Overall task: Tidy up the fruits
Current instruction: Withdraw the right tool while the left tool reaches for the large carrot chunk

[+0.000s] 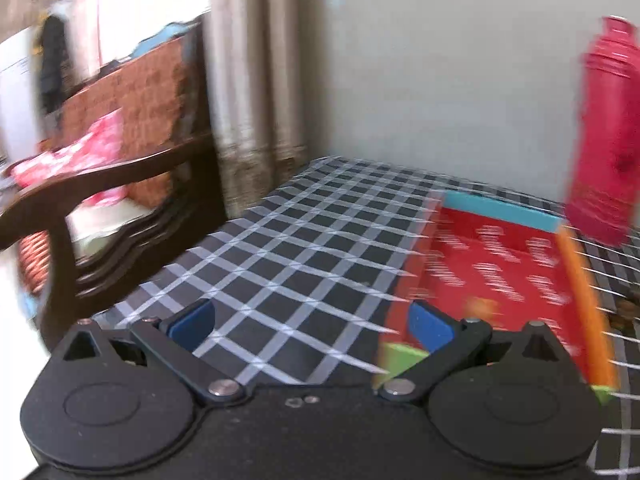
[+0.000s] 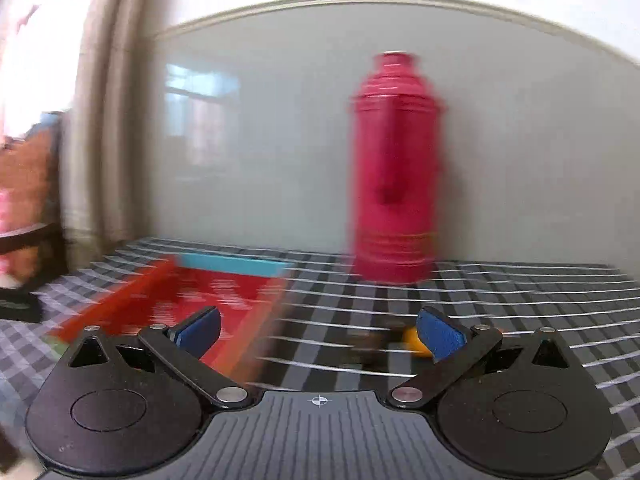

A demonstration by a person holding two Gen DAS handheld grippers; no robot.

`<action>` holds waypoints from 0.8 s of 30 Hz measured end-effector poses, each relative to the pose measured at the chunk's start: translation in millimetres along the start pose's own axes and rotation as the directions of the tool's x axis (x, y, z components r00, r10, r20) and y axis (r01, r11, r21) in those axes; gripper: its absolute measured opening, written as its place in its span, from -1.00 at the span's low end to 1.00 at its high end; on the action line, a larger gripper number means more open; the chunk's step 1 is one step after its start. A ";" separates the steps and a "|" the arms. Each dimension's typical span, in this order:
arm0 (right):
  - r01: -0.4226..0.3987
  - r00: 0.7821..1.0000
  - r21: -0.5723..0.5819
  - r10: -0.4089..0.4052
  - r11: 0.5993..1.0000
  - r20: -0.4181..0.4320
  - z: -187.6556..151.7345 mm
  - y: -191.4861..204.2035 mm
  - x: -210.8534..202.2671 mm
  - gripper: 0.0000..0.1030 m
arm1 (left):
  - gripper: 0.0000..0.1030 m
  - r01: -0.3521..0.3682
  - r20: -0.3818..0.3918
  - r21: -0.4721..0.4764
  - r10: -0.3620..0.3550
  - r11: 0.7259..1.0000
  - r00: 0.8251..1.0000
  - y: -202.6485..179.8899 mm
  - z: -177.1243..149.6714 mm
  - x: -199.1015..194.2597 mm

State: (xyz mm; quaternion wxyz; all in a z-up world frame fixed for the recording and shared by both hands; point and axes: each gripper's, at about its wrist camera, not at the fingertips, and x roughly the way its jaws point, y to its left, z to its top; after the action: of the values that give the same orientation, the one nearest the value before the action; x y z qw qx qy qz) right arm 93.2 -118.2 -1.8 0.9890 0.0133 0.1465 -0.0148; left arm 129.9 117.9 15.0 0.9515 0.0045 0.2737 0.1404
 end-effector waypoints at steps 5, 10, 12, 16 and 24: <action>0.298 0.954 0.031 -0.298 0.954 0.005 -5.2 -45.4 -13.2 1.00 | 0.88 0.166 0.045 0.113 -0.172 0.980 0.984 -55.4 -8.7 -19.4; 0.512 0.859 0.080 -0.511 0.855 -0.037 -11.0 -89.9 -24.9 1.00 | 0.88 0.328 0.043 0.238 -0.347 0.914 0.937 -112.5 -28.2 -42.3; 0.598 0.802 0.072 -0.595 0.799 -0.055 -13.2 -101.6 -28.5 1.00 | 0.88 0.390 0.028 0.288 -0.415 0.875 0.910 -134.4 -38.1 -52.2; 0.688 0.726 0.044 -0.686 0.724 -0.045 -18.1 -120.6 -41.8 1.00 | 0.88 0.434 0.023 0.378 -0.477 0.818 0.879 -170.7 -59.4 -68.8; 0.798 0.599 0.101 -0.800 0.594 -0.027 -18.5 -147.0 -72.7 1.00 | 0.87 0.483 0.033 0.495 -0.571 0.722 0.820 -217.1 -88.2 -86.2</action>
State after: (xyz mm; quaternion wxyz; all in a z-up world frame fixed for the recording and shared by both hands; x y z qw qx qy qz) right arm 13.5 -262.7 -1.6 0.8771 -0.0031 0.1255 -0.4637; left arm 71.5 -119.9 -33.9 0.9428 0.1670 0.2000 -0.2079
